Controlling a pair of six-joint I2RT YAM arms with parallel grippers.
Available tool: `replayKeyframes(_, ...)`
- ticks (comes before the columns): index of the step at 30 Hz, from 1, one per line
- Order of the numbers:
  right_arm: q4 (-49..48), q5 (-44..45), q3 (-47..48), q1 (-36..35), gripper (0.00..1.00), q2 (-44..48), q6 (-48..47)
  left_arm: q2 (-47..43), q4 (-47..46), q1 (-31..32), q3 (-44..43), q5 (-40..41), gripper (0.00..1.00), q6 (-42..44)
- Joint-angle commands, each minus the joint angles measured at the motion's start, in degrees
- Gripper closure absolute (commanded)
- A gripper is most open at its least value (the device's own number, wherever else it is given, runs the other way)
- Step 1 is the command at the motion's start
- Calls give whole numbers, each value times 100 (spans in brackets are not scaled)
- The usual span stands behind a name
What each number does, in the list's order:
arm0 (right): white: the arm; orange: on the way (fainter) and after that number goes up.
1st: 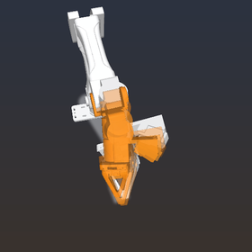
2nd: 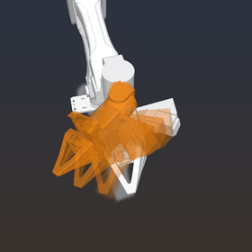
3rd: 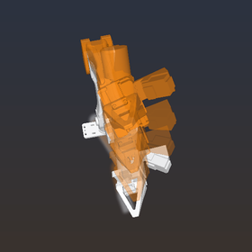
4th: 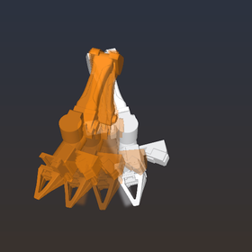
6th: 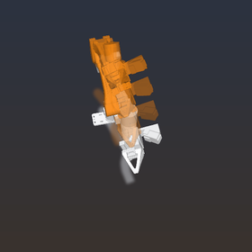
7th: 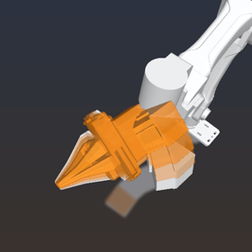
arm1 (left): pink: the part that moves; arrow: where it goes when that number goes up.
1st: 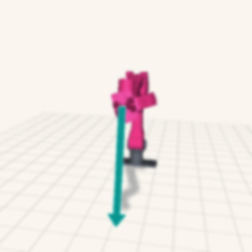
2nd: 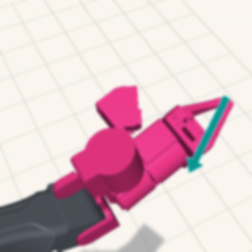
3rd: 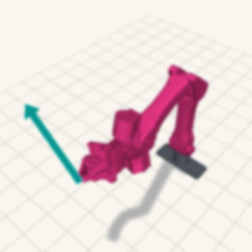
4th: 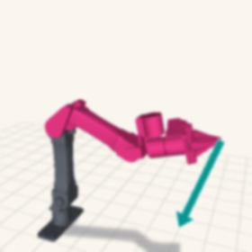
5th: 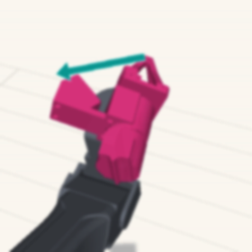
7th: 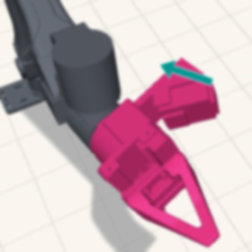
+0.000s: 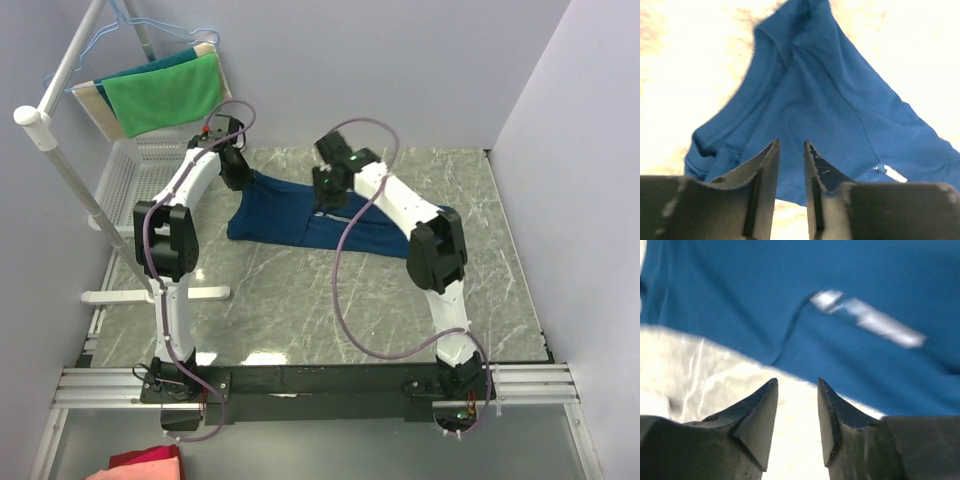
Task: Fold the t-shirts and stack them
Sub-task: Fold the tshirt
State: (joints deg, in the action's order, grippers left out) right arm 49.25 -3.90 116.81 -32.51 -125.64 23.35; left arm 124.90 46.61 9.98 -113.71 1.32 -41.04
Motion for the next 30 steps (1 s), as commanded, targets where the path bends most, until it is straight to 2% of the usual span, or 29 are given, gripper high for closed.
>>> replayKeyframes(1, 374, 908, 324, 737, 53, 233, 178, -98, 6, 276, -37, -88, 66, 87)
replayKeyframes(3, 444, 1145, 307, 1034, 46, 242, 143, -37, 6, 416, -46, -88, 59, 17)
replayKeyframes(5, 532, 1330, 324, 1220, 43, 207, 12, 8, 32, 522, -81, -88, 55, -18)
replayKeyframes(6, 559, 1426, 324, 1308, 37, 198, -32, 69, 15, 618, -90, -88, 54, -62)
replayKeyframes(8, 655, 1629, 298, 1580, 36, 102, -182, 131, 41, 698, -125, -159, 53, -89)
replayKeyframes(15, 857, 1137, 174, 2266, 35, -258, -244, 491, 401, 857, -195, 87, 52, -273)
replayKeyframes(23, 1402, 1233, 430, 2355, 36, -795, -138, 711, 498, 857, -125, 386, 53, -651)
replayKeyframes(30, 1587, 1225, 254, 2399, 38, -857, -42, 1071, 849, 857, -625, 650, 53, -862)
